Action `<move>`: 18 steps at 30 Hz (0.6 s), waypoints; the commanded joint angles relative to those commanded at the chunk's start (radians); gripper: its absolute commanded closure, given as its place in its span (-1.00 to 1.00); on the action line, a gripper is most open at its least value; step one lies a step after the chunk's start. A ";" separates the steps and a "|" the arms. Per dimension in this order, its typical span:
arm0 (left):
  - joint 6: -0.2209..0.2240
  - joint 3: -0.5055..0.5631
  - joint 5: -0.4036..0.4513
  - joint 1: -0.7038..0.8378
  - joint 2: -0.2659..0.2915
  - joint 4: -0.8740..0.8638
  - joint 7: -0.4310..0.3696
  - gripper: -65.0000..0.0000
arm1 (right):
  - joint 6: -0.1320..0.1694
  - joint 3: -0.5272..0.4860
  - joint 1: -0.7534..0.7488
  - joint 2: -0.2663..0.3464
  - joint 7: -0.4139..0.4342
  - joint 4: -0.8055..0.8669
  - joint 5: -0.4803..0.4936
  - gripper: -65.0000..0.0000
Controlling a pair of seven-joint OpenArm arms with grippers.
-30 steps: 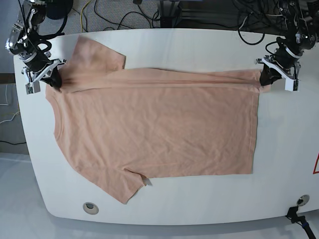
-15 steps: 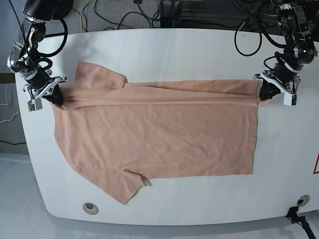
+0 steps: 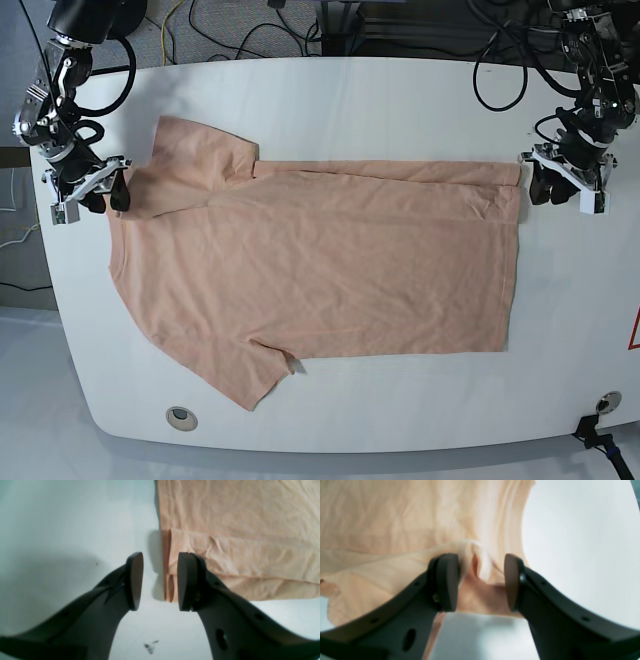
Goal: Fold the T-shirt properly
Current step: 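Pull the shirt edge taut between both grippers and fold it over, then open the right gripper and lift it off the shirt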
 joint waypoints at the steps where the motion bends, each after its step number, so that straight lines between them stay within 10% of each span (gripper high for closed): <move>1: 0.000 0.000 -0.003 -0.002 -0.003 -0.003 0.004 0.27 | -0.004 0.000 0.008 0.001 -0.001 -0.005 0.001 0.12; 18: -0.003 0.008 0.007 0.000 0.003 -0.014 0.018 0.27 | 0.008 0.205 -0.071 0.005 -0.035 0.115 0.188 0.12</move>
